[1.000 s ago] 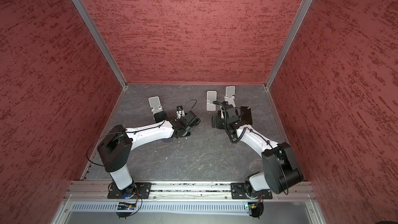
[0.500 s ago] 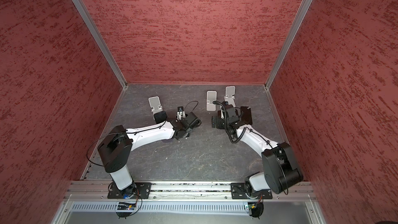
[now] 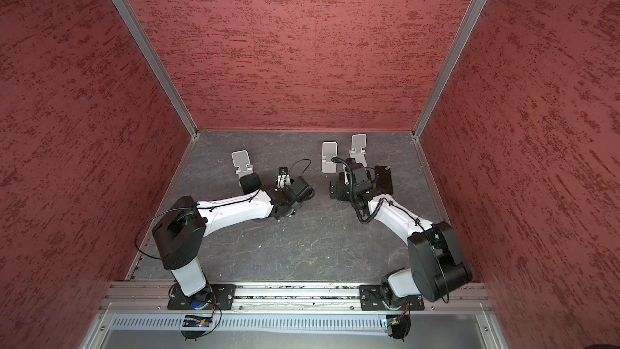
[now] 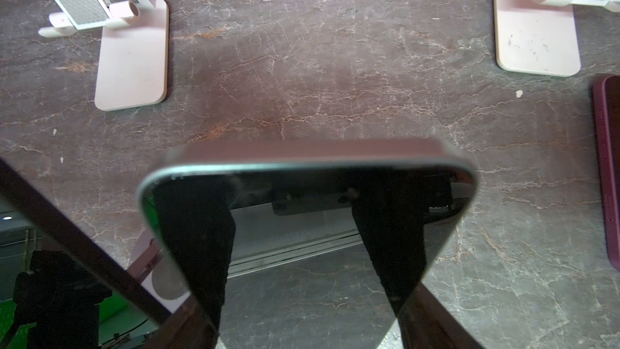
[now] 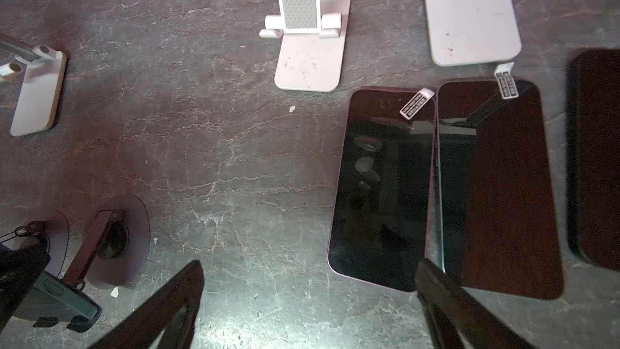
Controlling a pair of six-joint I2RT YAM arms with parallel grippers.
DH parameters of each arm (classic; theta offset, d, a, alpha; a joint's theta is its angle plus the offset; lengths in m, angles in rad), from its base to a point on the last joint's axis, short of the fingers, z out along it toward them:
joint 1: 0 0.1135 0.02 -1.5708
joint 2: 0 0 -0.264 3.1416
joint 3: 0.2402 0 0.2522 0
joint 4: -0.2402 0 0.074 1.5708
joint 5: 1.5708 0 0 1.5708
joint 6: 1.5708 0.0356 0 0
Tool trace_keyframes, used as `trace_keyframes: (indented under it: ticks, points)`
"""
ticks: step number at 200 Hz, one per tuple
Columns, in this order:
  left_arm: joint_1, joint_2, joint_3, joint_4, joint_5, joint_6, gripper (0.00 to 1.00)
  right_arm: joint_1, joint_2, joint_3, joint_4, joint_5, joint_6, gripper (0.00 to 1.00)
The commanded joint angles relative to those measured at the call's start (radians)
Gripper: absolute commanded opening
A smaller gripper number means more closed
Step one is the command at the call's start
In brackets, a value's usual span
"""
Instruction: Remove the phone from the phone stand
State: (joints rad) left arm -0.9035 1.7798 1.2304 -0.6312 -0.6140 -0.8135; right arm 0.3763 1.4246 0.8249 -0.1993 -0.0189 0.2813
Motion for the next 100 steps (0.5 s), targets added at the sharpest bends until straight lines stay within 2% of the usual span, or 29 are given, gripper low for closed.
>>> trace_keyframes:
  ticks: [1, 100]
  points:
    - [-0.006, -0.039, 0.030, -0.009, -0.038, 0.019, 0.64, 0.006, 0.005, 0.000, 0.024, -0.010, 0.007, 0.99]
    - [-0.006, -0.080, 0.040, 0.014, -0.047, 0.061, 0.63, 0.005, 0.010, 0.001, 0.026, -0.011, 0.007, 0.99]
